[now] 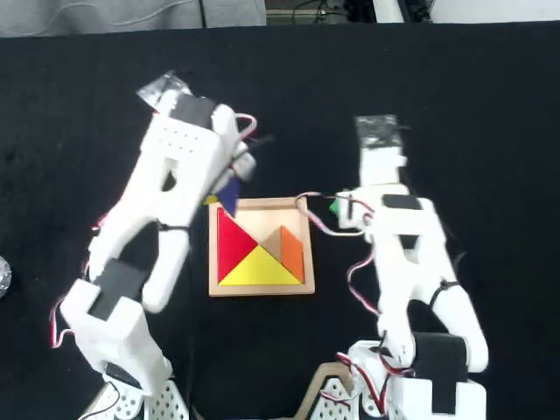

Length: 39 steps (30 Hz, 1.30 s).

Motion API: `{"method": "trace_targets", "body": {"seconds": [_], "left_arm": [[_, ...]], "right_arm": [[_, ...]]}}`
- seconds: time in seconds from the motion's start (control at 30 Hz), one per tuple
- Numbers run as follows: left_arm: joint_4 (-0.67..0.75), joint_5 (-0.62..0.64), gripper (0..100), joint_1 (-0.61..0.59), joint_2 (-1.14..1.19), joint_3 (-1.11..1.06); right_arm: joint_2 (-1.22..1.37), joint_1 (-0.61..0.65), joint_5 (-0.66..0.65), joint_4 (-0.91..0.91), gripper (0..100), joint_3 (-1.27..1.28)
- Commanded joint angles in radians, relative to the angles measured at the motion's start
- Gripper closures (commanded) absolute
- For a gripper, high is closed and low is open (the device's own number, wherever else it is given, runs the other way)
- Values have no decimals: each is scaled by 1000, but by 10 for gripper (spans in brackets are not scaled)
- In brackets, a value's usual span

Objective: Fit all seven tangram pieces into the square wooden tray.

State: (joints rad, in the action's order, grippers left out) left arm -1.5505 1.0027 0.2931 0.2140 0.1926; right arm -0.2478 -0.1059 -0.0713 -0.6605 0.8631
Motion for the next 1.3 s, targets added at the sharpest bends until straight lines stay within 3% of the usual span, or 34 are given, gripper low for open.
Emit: {"method": "trace_targets", "body": {"seconds": [0.0,0.2,0.37,0.77,1.27], "left_arm": [[169,12,830,90,-51,-101],[410,-60,830,213,26,-193],[410,-77,830,252,46,-188],[462,203,828,242,61,-234],[532,206,826,243,161,-203]], "right_arm": [[-48,-72,68,6,987,-53],[-74,-81,74,8,987,-45],[-76,-81,71,11,987,-47],[-76,-84,71,11,987,-50],[-76,-81,68,9,987,-48]]}}
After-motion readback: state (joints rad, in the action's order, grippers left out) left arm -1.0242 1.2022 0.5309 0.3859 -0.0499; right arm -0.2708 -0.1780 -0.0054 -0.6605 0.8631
